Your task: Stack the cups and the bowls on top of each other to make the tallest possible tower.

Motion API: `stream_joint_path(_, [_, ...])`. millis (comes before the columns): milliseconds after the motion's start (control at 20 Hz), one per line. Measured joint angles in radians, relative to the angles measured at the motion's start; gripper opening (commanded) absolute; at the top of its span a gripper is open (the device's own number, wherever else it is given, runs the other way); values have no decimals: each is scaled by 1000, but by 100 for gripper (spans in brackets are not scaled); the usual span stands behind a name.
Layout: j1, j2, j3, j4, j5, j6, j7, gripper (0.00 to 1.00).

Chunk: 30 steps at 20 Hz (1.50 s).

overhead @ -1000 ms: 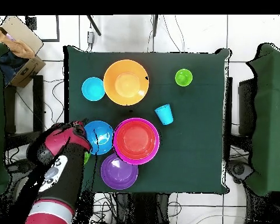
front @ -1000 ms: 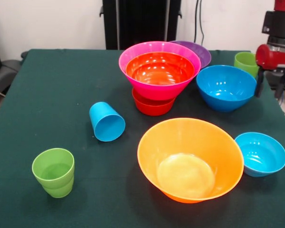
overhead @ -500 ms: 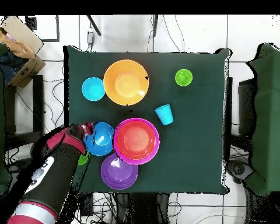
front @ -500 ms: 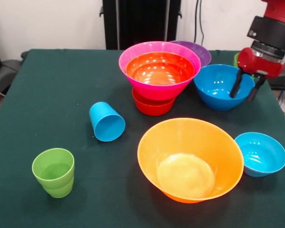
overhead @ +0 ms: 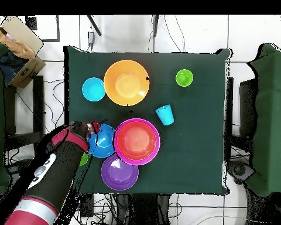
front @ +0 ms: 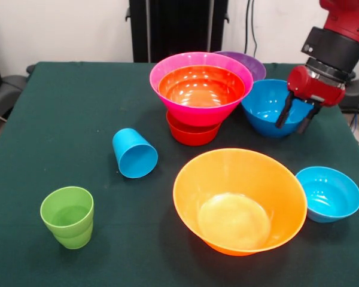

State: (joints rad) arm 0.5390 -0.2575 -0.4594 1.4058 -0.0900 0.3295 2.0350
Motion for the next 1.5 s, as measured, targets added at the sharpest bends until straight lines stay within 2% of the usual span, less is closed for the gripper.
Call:
stream_joint_path(300, [-98,-44,79,29,21,-20,0,100])
stream_joint_path(450, [-115,-53,83,38,25,-24,0,100])
stream_joint_path(800, [-75,-51,56,37,25,-24,0,100])
stream_joint_path(1000, [-89,-92,101,53,25,-40,0,100])
stream_joint_path(1050, [-109,-114,132,66,25,-57,0,100])
stream_joint_path(1100, [-158,-157,195,93,22,-99,0,100])
stream_joint_path(1250, [-216,-198,258,123,14,-146,0,100])
stream_joint_path(1300, [-277,-236,317,152,3,-194,0,100])
stream_joint_path(1450, [-323,-260,358,172,-6,-225,0,100])
stream_joint_path(1500, [-365,-282,394,191,-13,-246,0,100])
